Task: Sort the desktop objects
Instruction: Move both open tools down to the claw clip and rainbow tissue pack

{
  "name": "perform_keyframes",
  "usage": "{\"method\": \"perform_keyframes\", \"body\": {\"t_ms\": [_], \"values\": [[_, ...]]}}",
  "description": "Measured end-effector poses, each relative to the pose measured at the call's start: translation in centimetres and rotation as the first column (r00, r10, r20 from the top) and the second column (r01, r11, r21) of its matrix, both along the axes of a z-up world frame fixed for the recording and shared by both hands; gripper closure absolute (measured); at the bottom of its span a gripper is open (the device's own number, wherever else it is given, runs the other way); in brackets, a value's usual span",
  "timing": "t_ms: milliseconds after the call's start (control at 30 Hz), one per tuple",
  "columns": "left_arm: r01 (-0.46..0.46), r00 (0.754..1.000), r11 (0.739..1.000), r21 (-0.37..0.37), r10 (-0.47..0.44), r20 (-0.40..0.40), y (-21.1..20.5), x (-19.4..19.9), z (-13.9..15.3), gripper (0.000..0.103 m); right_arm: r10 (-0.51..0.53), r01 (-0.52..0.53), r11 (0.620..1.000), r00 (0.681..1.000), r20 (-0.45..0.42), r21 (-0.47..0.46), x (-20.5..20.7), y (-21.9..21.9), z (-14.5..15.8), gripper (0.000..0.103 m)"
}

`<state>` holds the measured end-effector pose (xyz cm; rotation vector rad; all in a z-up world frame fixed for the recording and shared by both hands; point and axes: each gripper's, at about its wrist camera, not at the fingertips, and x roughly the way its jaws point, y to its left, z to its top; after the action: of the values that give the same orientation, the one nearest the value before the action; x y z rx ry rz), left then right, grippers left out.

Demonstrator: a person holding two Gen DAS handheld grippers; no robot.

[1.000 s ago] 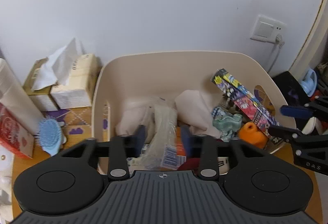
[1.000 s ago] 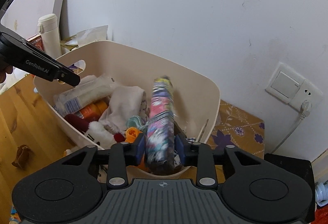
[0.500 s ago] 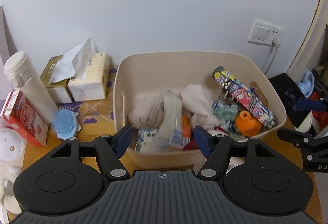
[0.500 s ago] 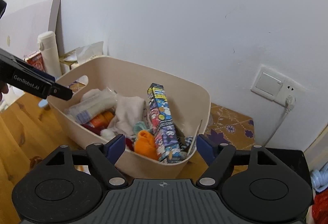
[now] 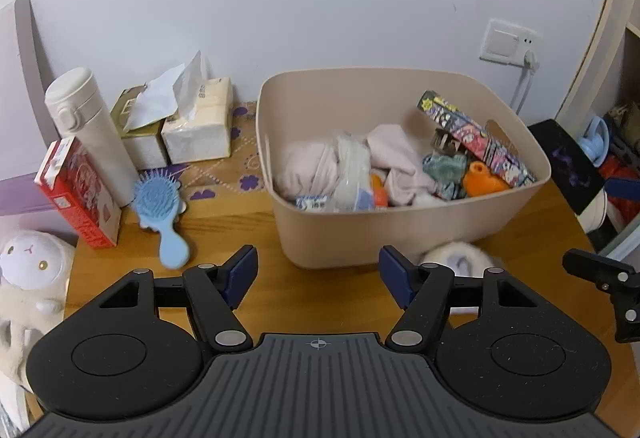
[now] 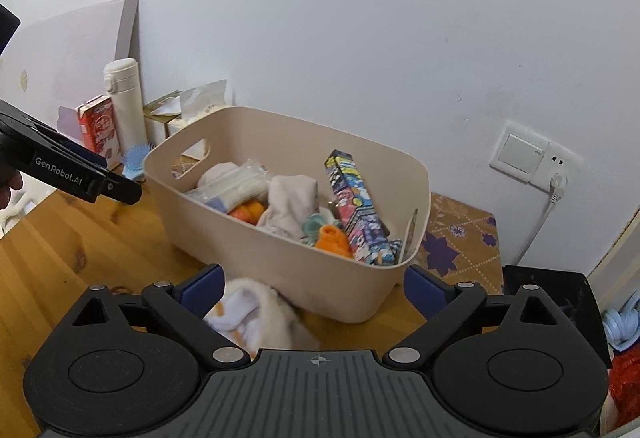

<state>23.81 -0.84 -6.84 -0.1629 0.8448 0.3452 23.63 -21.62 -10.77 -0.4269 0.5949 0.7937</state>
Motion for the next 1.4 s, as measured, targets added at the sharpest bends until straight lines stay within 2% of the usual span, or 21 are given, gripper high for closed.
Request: {"method": "perform_keyframes", "body": {"t_ms": [233,700,1067,1400], "values": [[0.015,1.0,1.0,0.003,-0.015,-0.022,-0.3,-2.1,-0.8,0.034,-0.004,0.004,1.0,1.0,-0.011,-0.01,-2.4,-0.3,-0.7,0.0],[0.076,0.992,0.997,-0.011,-0.077,-0.1,-1.8,-5.4,-4.2,0.034,0.023,-0.03,0.997,0.996,-0.087,-0.074,-7.3,0.0,-4.0,0.0],[0.15,0.977,0.988,0.029,-0.144,-0.155,-2.4,-6.6,-6.6,0.034,0.063,-0.085,0.99,0.98,-0.189,-0.111,-9.5,1.9,-7.5,0.0],[0.248,0.96,0.964,0.091,-0.232,-0.158,-3.3,-6.3,-9.1,0.034,0.079,-0.126,0.978,0.961,-0.266,-0.165,-9.5,2.9,-11.1,0.003]]}}
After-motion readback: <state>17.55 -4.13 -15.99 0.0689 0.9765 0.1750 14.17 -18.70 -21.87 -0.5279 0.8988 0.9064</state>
